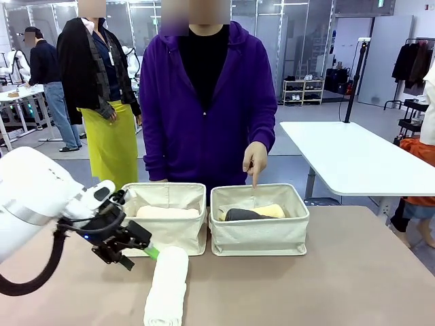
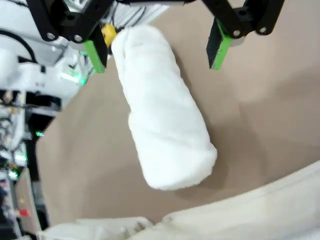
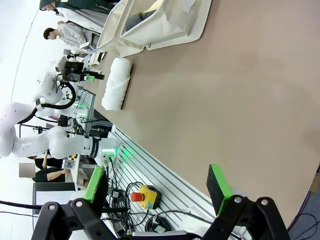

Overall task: Divide the towels into two baskets.
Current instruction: Pick up one hotel-folded towel from the bottom of the table and place it in the Fabric basket indicated by the person.

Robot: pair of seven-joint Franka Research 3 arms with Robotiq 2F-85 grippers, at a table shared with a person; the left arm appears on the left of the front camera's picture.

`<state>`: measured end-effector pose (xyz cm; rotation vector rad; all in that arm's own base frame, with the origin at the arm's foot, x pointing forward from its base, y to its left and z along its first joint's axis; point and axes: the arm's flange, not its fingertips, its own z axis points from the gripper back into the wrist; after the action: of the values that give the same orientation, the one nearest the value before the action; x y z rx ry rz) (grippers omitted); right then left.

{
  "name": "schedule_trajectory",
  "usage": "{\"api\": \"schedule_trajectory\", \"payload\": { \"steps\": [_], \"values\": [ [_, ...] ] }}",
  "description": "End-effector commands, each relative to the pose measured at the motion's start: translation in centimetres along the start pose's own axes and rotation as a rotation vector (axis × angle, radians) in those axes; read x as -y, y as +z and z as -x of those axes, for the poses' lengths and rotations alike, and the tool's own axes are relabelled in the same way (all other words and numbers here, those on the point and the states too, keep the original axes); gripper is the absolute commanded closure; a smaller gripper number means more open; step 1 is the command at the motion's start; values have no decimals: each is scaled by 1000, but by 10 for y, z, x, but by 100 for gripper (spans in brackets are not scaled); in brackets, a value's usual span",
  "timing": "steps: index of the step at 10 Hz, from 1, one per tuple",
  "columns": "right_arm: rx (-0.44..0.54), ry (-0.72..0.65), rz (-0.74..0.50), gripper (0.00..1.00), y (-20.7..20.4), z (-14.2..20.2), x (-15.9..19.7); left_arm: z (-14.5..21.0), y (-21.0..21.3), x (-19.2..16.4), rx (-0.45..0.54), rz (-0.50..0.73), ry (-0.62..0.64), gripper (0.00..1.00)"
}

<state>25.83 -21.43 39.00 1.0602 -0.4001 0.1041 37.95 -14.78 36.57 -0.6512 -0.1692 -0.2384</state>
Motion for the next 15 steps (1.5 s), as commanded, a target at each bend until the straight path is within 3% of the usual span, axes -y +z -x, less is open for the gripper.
{"api": "schedule_trajectory", "payload": {
  "steps": [1,3,6,11,13,15],
  "values": [
    [17,1,-11,0,1,0,-4,22,-27,4,9,-67,71,0],
    [17,1,-11,0,1,0,-4,25,-46,7,-39,-115,31,0],
    [17,1,-11,0,1,0,-4,26,-54,11,-2,-61,48,0],
    [17,1,-11,0,1,0,-4,30,-76,14,-62,1,30,0],
    [17,1,-11,0,1,0,-4,30,-83,10,-75,19,1,9],
    [17,1,-11,0,1,0,-4,28,-85,7,-70,10,16,26]
  ]
}}
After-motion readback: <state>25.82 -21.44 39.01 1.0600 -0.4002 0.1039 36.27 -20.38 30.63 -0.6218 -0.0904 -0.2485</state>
